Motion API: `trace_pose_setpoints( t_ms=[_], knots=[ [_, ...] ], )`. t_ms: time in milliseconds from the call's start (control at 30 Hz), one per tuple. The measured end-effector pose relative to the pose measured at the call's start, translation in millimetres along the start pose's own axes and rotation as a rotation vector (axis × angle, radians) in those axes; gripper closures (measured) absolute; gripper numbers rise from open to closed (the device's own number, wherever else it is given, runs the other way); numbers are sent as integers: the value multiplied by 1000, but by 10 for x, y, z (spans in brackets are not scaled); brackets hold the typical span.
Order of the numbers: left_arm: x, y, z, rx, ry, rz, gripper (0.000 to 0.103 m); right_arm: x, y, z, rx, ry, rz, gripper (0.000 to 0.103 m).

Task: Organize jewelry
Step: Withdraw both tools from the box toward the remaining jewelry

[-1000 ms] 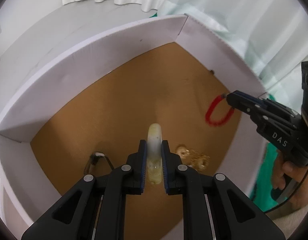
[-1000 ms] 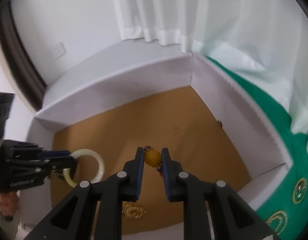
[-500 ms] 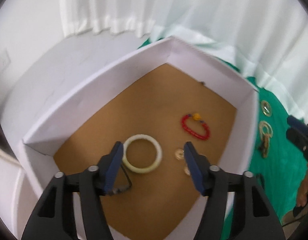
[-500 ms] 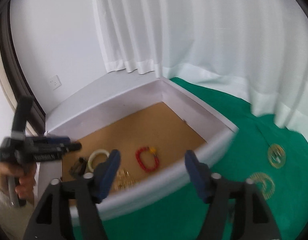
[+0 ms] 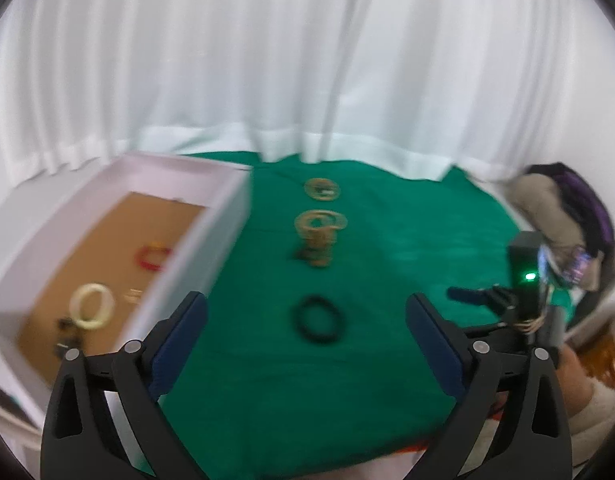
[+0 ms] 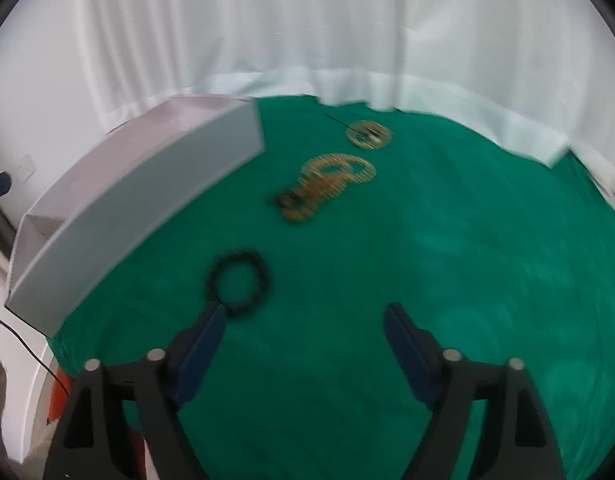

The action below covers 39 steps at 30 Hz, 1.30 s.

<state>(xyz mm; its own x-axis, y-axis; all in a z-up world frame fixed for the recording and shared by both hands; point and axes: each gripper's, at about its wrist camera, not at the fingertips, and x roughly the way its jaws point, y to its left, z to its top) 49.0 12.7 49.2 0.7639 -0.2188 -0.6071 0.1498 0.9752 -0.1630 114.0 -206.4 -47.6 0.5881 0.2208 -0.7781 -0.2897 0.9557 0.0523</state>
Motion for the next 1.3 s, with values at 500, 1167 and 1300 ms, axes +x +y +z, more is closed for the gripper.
trace_pose_setpoints(
  t_ms=[500,1167,1300],
  knots=[
    [659,-242,-795,-100,257,6,4,-361,-206,-573,47,4,-17,10],
    [680,-198,-812,-19,263,50,3,-345,8,-597,-32,20,3,10],
    [680,-205,-808,2,258,72,3,-360,3,-577,-17,28,-5,10]
  ],
)
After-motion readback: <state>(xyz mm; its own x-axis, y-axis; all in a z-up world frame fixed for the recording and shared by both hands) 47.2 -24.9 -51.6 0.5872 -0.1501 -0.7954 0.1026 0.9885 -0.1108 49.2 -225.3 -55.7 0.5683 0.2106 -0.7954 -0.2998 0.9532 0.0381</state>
